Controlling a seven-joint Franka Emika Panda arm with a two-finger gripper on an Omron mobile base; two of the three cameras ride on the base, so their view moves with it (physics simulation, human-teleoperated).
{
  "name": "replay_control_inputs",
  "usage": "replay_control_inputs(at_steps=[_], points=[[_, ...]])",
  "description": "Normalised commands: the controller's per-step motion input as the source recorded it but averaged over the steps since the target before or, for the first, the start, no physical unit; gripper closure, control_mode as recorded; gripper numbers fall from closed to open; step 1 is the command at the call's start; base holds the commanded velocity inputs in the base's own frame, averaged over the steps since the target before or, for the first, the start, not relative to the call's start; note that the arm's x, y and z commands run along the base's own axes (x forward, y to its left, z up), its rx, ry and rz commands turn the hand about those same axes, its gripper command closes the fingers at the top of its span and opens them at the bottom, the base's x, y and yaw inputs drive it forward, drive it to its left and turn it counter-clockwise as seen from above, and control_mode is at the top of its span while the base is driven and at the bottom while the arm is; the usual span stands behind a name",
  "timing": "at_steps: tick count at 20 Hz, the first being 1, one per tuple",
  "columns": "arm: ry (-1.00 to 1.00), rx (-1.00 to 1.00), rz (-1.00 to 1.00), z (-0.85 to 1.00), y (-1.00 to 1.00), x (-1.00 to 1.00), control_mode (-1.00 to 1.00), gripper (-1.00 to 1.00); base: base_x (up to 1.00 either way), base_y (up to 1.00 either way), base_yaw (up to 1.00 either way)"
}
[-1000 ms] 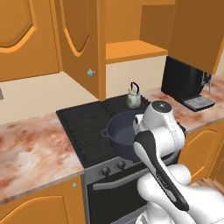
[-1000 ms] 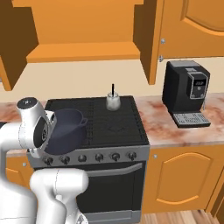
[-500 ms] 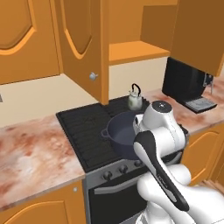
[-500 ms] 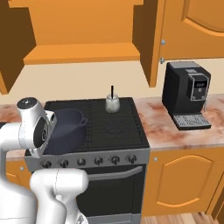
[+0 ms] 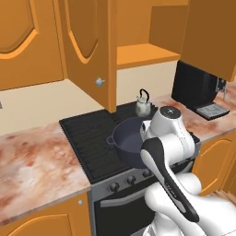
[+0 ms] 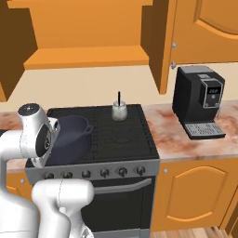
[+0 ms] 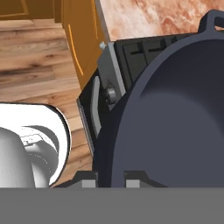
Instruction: Pick the kettle from the cabinet and place it on a stove burner. Then pick the pot from the counter and place it on another stove burner. Finally, turn both burners on.
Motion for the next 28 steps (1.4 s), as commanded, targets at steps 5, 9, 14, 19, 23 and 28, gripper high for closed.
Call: replay_control_inputs(at_steps=[5, 9, 14, 19, 23, 28], points=[[0.00, 0.00, 0.00, 0.00, 0.00, 0.00, 1.00, 1.00, 0.23, 0.15, 0.00], [0.00, 0.00, 0.00, 0.00, 0.00, 0.00, 1.00, 1.00, 0.31, 0.17, 0.00], [0.00, 0.00, 0.00, 0.00, 0.00, 0.00, 1.00, 1.00, 0.33, 0.14, 0.00], [0.00, 0.00, 0.00, 0.00, 0.00, 0.00, 1.00, 1.00, 0.27, 0.11, 0.00], [0.00, 0.00, 0.00, 0.00, 0.00, 0.00, 1.00, 1.00, 0.16, 0.03, 0.00], [0.00, 0.00, 0.00, 0.00, 0.00, 0.02, -1.00, 1.00, 0.06, 0.00, 0.00]])
